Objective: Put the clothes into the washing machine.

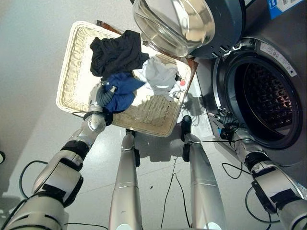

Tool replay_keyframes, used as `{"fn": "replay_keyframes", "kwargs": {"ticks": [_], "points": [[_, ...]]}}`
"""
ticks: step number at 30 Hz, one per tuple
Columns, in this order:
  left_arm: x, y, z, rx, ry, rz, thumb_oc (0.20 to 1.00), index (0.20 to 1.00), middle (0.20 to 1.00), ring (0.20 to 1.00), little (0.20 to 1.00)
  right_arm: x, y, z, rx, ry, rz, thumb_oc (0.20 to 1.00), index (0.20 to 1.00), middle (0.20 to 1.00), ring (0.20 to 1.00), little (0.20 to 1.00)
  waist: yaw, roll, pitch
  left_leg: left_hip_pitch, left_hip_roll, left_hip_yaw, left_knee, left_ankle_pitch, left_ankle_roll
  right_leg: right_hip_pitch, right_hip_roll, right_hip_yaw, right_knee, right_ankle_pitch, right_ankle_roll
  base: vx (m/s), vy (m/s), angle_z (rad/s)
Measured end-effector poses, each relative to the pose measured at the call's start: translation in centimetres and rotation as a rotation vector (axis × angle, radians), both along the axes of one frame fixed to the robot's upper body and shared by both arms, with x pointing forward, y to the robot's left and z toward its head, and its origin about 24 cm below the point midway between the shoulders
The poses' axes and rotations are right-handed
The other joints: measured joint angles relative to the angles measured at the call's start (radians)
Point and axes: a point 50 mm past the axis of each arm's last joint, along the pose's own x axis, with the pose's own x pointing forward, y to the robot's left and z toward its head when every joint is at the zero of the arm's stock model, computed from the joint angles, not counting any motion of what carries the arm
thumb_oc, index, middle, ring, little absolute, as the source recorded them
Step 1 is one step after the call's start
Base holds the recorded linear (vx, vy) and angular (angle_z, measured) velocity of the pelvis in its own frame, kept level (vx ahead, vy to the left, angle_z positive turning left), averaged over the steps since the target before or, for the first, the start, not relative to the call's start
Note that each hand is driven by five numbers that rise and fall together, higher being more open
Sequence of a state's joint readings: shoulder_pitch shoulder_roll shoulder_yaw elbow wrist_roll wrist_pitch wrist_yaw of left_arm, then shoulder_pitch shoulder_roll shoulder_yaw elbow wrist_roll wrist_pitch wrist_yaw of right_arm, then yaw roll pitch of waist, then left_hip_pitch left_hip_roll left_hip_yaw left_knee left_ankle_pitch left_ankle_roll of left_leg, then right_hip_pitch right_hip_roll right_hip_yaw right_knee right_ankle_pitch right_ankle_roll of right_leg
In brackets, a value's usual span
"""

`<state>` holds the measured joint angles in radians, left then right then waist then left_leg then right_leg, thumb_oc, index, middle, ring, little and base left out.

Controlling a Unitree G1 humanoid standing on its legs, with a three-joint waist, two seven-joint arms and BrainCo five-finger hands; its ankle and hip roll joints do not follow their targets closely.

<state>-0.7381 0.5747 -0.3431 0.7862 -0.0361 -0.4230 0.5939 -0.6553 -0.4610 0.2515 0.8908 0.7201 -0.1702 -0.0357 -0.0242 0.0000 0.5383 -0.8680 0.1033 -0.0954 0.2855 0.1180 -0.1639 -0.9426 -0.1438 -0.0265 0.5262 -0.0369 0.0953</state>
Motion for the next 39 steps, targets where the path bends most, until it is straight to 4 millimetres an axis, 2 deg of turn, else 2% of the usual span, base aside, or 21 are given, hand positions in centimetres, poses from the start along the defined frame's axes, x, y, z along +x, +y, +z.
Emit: {"fn": "replay_keyframes", "kwargs": {"ticks": [6,9,11,16,18,22,27,33,39], "points": [[-1.4,-2.1,1.7,-0.141,-0.217,-0.069,0.200,0.200,0.200,0.200,0.200,-0.3,4.2,2.3,0.101,-0.173,0.074,1.000,1.000,1.000,1.000,1.000,0.018,-0.004,0.001,0.002,-0.003,-0.022,-0.013,0.002,0.002,-0.001,0.000,-0.013,0.007,-0.012,0.000,-0.01,-0.018,0.03],[-1.9,-2.7,2.1,-0.189,-0.264,-0.095,0.200,0.200,0.200,0.200,0.200,-0.7,5.4,3.3,0.121,-0.237,0.114,1.000,1.000,1.000,1.000,1.000,0.017,-0.006,0.001,0.003,-0.004,-0.022,-0.017,0.002,0.002,-0.001,-0.001,-0.013,0.006,-0.014,0.001,0.00,0.000,0.00],[-2.4,-3.7,2.8,-0.220,-0.313,-0.156,0.200,0.200,0.200,0.200,0.200,-1.2,7.1,4.7,0.151,-0.312,0.183,1.000,1.000,1.000,1.000,1.000,0.017,-0.006,0.001,0.003,-0.005,-0.022,-0.021,0.002,0.002,-0.002,-0.002,-0.014,0.006,-0.017,0.001,0.00,0.000,0.00],[-2.9,-5.0,3.7,-0.220,-0.349,-0.236,0.200,0.200,0.200,0.200,0.200,-2.0,8.8,6.0,0.165,-0.384,0.269,1.000,1.000,1.000,1.000,1.000,0.016,-0.006,0.001,0.007,-0.005,-0.022,-0.025,0.002,0.001,-0.002,-0.002,-0.014,0.010,-0.019,-0.001,0.00,0.000,0.00],[-3.4,-6.0,4.3,-0.206,-0.364,-0.314,0.200,0.200,0.200,0.200,0.200,-2.7,10.6,7.3,0.165,-0.446,0.375,1.000,1.000,1.000,1.000,1.000,0.019,-0.006,0.001,0.019,-0.005,-0.021,-0.030,0.003,-0.001,-0.001,-0.005,-0.014,0.022,-0.029,-0.003,0.00,0.000,0.00],[-3.4,-6.8,4.7,-0.173,-0.353,-0.380,0.200,0.200,0.200,0.200,0.200,-3.0,12.9,8.8,0.163,-0.502,0.514,1.000,1.000,1.000,1.000,1.000,0.018,-0.006,0.001,0.022,-0.005,-0.021,-0.030,0.004,-0.001,-0.003,-0.005,-0.014,0.035,-0.035,-0.004,0.00,0.000,0.00],[-3.2,-8.0,5.2,-0.133,-0.341,-0.446,0.200,0.200,0.200,0.200,0.200,-2.9,14.7,10.4,0.150,-0.525,0.626,1.000,1.000,1.000,1.000,1.000,0.042,-0.006,0.001,0.024,-0.006,-0.021,-0.031,0.005,-0.004,-0.004,-0.006,-0.014,0.038,-0.036,-0.005,0.00,0.000,0.00],[-3.1,-9.2,4.9,-0.066,-0.308,-0.470,0.200,0.200,0.200,0.200,0.200,-3.6,17.5,11.0,0.192,-0.509,0.769,1.000,1.000,1.000,1.000,1.000,0.044,-0.006,0.001,0.031,-0.020,-0.022,-0.031,0.007,-0.007,-0.005,-0.022,-0.013,0.063,-0.051,-0.002,0.00,-0.005,0.06],[-3.0,-10.4,5.1,0.018,-0.302,-0.492,0.200,0.200,0.200,0.200,0.200,-3.7,18.0,11.3,0.243,-0.503,0.791,1.000,1.000,1.000,1.000,1.000,0.054,-0.005,0.001,0.035,-0.020,-0.022,-0.034,0.008,-0.008,-0.005,-0.022,-0.013,0.067,-0.056,-0.002,0.00,0.000,0.00]]}}
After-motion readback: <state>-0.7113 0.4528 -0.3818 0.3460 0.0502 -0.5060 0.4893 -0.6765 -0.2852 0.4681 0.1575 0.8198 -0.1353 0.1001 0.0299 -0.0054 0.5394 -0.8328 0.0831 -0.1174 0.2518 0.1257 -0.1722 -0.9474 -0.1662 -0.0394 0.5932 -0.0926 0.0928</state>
